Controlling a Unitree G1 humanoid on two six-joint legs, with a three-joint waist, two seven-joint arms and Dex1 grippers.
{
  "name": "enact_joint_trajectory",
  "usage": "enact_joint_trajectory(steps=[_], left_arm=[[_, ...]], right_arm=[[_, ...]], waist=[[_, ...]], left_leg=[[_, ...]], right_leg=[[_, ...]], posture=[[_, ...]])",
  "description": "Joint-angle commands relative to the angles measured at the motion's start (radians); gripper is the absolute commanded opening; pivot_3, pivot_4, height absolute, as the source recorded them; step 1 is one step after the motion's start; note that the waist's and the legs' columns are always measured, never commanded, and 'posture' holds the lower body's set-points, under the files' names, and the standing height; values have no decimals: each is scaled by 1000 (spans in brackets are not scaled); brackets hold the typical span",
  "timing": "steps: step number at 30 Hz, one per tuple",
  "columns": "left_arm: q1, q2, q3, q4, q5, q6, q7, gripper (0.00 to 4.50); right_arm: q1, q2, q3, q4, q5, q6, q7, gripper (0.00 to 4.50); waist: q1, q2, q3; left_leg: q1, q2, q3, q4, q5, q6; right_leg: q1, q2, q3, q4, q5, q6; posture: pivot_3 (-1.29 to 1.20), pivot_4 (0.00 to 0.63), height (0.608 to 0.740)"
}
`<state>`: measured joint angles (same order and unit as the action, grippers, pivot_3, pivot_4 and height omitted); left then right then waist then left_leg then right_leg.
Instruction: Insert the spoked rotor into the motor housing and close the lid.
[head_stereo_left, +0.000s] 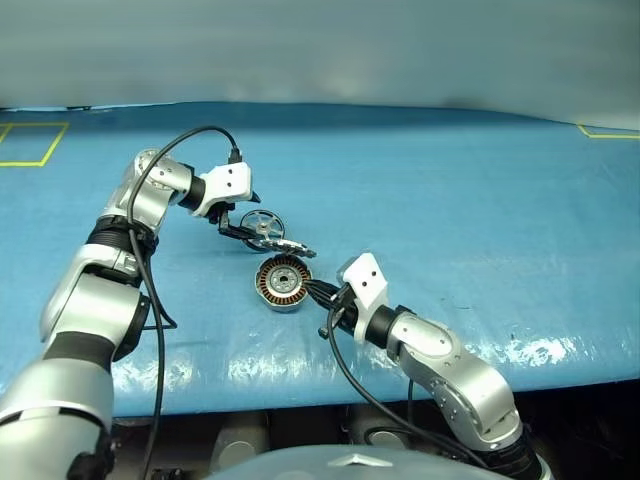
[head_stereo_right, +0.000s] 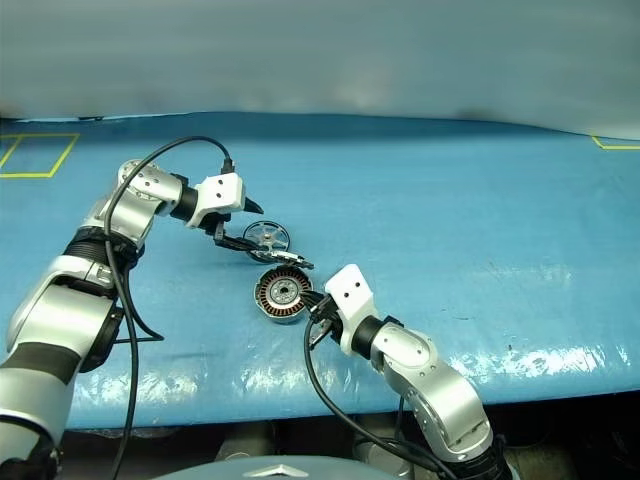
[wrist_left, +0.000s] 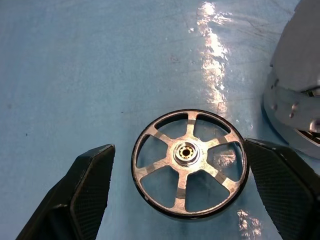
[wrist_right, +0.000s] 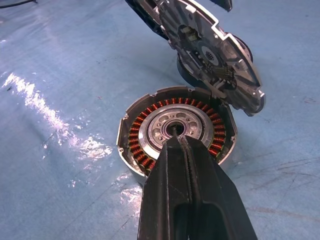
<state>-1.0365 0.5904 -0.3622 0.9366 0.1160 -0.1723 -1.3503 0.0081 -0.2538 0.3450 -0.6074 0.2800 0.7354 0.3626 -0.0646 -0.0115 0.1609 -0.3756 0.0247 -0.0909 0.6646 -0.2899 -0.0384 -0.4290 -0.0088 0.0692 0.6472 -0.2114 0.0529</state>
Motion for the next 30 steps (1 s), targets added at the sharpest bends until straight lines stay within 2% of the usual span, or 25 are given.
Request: enact_joint_trajectory(steps=[1, 3, 18, 30], left_arm=[[-50, -7, 7, 29, 25, -51, -14, 2942], [-62, -14, 6, 47, 36, -69, -15, 2245], [-140, -67, -43, 169, 158, -139, -43, 2245], [-168, -85, -39, 214, 197, -162, 6, 2245]], right_arm=[[4, 10, -3, -13, -1, -34, -7, 0], [4, 15, -1, -10, -3, -39, -11, 0], [37, 26, 21, 27, -9, -139, 4, 0], [99, 21, 2, 34, 1, -203, 16, 0]], waist=[[0, 0, 0], [1, 0, 0], [-1, 0, 0], [0, 0, 0]], left_leg=[[0, 0, 0, 0, 0, 0], [0, 0, 0, 0, 0, 0], [0, 0, -1, 2, 0, 0], [0, -1, -1, 4, 0, 0]], right_leg=[[0, 0, 0, 0, 0, 0], [0, 0, 0, 1, 0, 0], [0, 0, 0, 3, 0, 0], [0, 0, 0, 5, 0, 0]], posture=[[0, 150, 740], [0, 150, 740], [0, 150, 740], [0, 150, 740]])
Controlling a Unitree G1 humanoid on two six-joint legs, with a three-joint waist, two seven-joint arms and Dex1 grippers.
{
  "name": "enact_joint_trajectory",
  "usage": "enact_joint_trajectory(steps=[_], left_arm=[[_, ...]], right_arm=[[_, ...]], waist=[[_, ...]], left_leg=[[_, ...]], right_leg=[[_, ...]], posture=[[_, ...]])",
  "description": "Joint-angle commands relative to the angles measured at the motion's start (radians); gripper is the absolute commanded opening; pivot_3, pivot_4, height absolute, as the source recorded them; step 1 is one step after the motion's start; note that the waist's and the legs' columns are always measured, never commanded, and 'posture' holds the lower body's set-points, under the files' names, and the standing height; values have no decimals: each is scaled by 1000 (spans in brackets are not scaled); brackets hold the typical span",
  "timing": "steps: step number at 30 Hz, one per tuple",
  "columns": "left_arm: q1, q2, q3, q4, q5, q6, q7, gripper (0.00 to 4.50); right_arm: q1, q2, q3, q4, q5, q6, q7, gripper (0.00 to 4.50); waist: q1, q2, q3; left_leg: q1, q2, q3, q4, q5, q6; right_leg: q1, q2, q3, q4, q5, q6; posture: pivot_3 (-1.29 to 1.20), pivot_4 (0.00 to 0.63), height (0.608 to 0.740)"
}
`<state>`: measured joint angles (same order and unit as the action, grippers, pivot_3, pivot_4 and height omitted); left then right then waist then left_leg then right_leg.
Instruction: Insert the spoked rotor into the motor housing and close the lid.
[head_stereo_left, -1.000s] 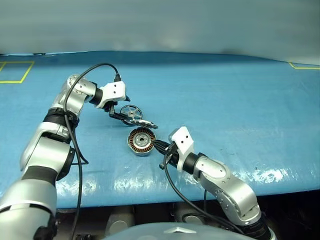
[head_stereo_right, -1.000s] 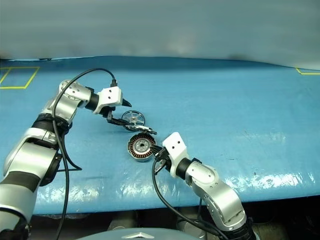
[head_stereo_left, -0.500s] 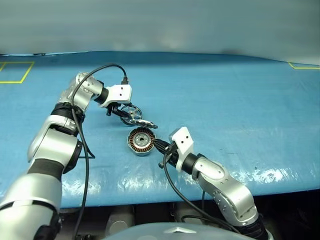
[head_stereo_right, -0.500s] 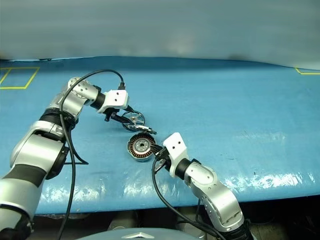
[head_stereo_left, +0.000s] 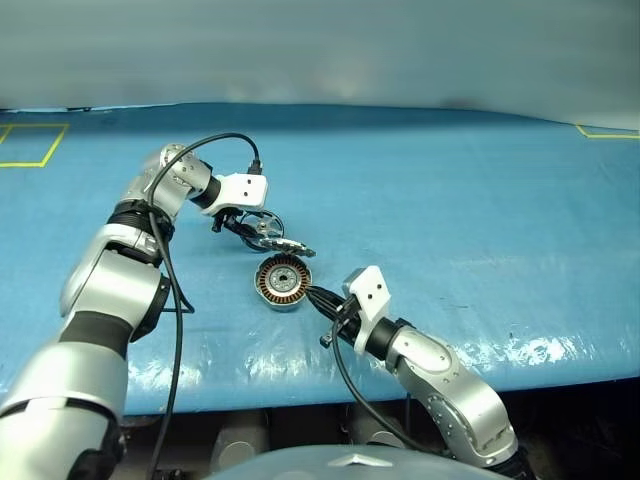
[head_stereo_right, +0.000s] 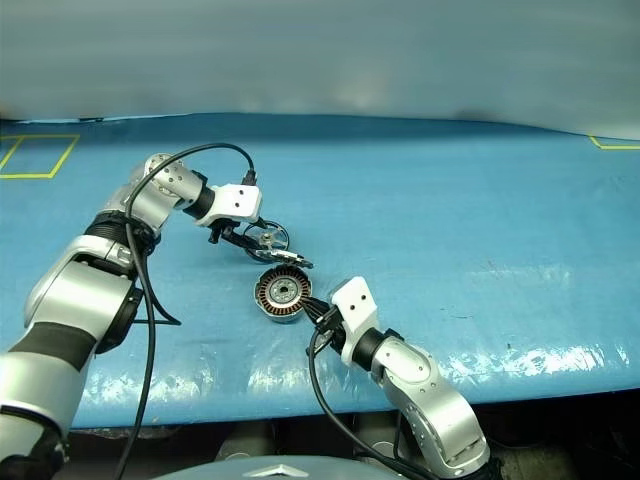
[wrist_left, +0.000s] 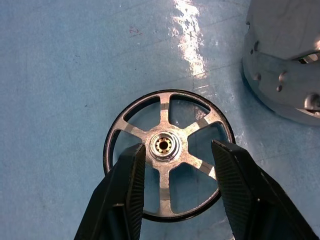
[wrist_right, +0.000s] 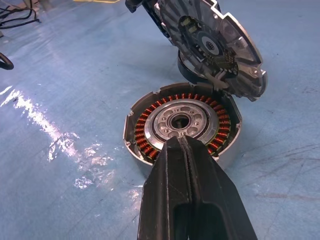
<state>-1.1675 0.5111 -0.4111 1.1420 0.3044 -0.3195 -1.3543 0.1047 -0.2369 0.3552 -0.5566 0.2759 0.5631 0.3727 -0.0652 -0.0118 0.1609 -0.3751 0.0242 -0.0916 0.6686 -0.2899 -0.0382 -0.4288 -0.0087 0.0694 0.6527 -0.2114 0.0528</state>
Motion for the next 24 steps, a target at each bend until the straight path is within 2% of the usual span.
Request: enact_joint_trajectory(steps=[1, 15, 17, 24], left_arm=[[-38, -9, 8, 11, 12, -16, 17, 2245], [-41, -46, -16, 53, 76, 10, 74, 2245], [-42, -49, -2, 52, 65, 15, 89, 2609], [-43, -52, 16, 51, 59, 23, 101, 2609]], right_arm=[[3, 5, -8, -16, 4, -32, 4, 0], [16, 19, -3, -16, -6, -38, -21, 0], [19, 19, -3, -18, -7, -37, -24, 0], [17, 16, 1, -17, -8, -33, -25, 0]], waist=[[0, 0, 0], [1, -1, 0], [1, -1, 0], [1, -1, 0]], left_leg=[[0, 0, 0, 0, 0, 0], [0, 0, 0, 12, 0, 0], [0, 0, 0, 13, 0, 0], [0, -1, 0, 13, 0, 0]], right_leg=[[0, 0, 0, 0, 0, 0], [1, 1, 1, 10, -3, 5], [1, 1, 1, 10, -2, 6], [1, 1, 1, 10, -2, 6]], posture=[[0, 150, 740], [0, 150, 740], [0, 150, 740], [0, 150, 740]])
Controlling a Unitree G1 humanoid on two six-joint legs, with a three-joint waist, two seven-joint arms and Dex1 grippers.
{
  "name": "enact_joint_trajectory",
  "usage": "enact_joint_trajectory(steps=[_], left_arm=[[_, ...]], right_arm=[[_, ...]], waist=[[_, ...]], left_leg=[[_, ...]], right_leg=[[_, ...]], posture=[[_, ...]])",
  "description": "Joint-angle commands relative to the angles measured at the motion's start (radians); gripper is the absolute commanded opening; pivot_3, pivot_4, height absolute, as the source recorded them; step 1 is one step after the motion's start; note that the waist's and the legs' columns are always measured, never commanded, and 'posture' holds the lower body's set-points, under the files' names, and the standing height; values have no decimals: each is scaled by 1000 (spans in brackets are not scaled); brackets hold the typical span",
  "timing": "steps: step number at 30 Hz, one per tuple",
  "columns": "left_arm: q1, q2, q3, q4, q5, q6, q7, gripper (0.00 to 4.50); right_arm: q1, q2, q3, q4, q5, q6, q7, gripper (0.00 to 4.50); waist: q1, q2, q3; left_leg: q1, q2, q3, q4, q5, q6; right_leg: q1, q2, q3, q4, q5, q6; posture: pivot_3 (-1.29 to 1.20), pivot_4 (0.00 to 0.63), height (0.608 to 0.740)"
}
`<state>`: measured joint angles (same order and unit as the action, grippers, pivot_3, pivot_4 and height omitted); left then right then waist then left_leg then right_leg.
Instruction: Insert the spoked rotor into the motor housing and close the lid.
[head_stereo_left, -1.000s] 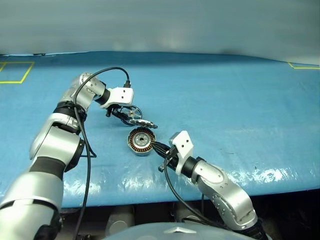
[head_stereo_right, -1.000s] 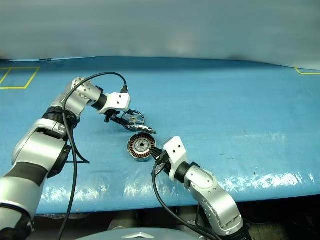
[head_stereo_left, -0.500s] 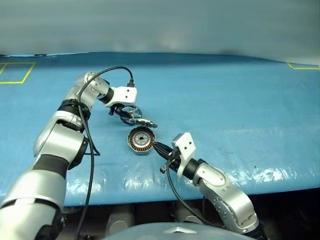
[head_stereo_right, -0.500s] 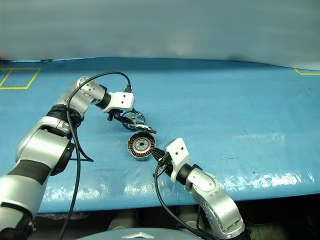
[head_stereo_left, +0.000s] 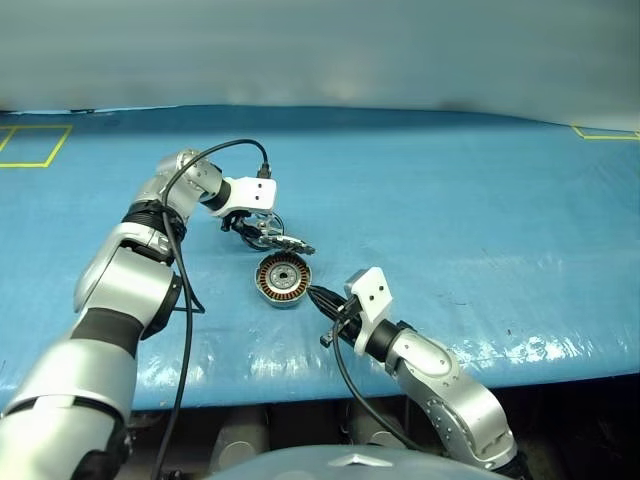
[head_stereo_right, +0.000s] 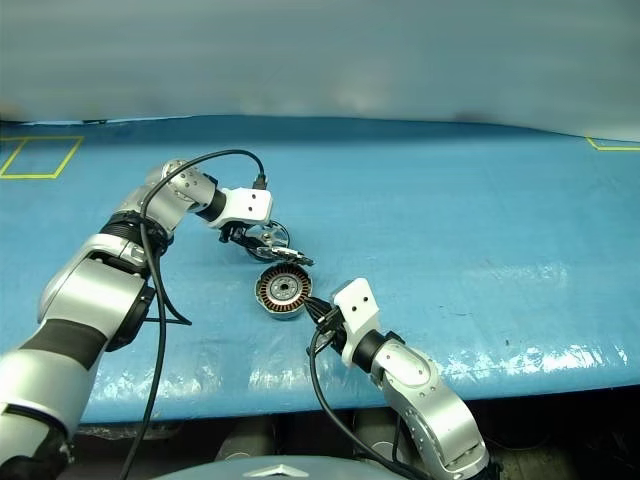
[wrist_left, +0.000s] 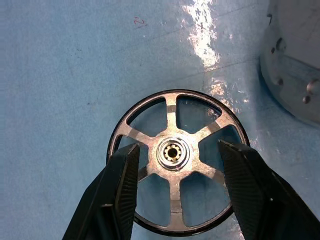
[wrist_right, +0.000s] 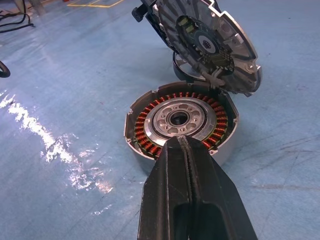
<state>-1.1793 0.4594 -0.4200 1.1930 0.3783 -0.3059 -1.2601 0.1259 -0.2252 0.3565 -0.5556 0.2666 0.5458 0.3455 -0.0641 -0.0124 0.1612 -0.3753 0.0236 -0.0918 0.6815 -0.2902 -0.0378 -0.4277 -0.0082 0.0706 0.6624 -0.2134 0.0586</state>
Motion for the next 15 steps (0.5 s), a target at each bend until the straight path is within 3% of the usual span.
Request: enact_joint_trajectory(steps=[1, 15], left_arm=[[-30, 1, 26, 0, -15, 13, 5, 2609], [1, -1, 1, 7, 24, 42, 18, 2609]], right_arm=[[-7, 5, 0, -16, 1, -15, 2, 0], [-9, 8, 4, -15, -6, -10, -2, 0]], waist=[[0, 0, 0], [0, 0, 0]], left_leg=[[0, 0, 0, 0, 0, 0], [0, 0, 0, 0, 0, 0]], right_leg=[[0, 0, 0, 0, 0, 0], [0, 0, 0, 0, 0, 0]], posture=[[0, 150, 740], [0, 150, 740]])
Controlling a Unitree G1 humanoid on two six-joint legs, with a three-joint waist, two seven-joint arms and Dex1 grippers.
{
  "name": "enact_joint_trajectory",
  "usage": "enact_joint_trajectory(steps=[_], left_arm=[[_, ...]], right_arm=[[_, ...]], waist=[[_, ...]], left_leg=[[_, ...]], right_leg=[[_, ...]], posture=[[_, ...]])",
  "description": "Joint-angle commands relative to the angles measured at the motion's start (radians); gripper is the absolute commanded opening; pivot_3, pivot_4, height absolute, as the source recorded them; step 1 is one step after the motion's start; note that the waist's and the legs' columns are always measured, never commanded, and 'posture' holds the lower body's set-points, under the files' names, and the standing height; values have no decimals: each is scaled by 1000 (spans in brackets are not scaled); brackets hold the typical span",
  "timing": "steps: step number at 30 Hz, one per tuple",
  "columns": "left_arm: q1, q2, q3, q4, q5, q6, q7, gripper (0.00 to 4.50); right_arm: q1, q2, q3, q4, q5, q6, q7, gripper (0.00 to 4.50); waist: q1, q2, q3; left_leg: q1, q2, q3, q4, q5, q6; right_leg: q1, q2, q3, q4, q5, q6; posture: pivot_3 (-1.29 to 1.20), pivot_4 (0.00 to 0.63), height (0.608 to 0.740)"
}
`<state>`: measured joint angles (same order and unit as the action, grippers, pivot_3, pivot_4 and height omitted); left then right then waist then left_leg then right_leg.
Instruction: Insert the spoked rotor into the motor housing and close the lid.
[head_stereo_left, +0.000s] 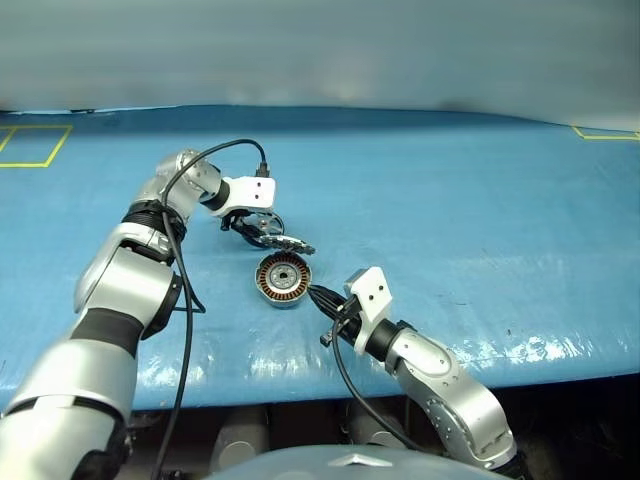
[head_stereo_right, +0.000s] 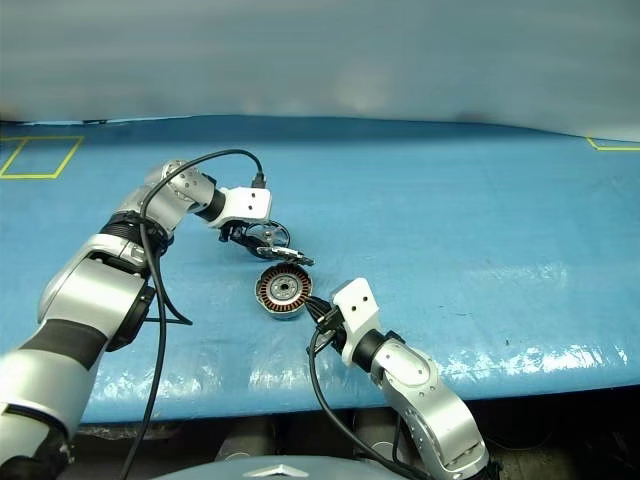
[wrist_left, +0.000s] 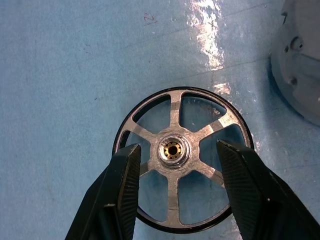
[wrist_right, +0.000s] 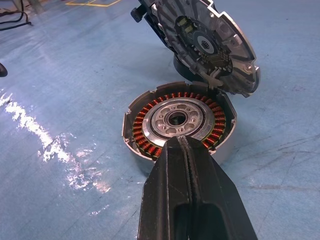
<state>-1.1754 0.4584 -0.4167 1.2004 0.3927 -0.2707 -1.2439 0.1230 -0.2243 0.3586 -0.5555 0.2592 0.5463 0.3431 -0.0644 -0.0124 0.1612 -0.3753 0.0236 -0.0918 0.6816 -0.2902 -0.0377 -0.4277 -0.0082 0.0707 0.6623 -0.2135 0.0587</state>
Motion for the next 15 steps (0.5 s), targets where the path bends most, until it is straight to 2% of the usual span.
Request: enact_joint_trajectory(steps=[1, 15], left_arm=[[-1, -1, -4, 0, 10, 10, 0, 2609], [16, 8, -8, 1, 14, 37, 2, 2609]], right_arm=[[-6, 8, 3, -14, 1, -11, 0, 0], [-14, 13, 5, -6, -2, -13, 2, 0]], waist=[[0, 0, 0], [0, 0, 0]], left_leg=[[0, 0, 0, 0, 0, 0], [0, 0, 0, 0, 0, 0]], right_leg=[[0, 0, 0, 0, 0, 0], [0, 0, 0, 0, 0, 0]], posture=[[0, 150, 740], [0, 150, 740]])
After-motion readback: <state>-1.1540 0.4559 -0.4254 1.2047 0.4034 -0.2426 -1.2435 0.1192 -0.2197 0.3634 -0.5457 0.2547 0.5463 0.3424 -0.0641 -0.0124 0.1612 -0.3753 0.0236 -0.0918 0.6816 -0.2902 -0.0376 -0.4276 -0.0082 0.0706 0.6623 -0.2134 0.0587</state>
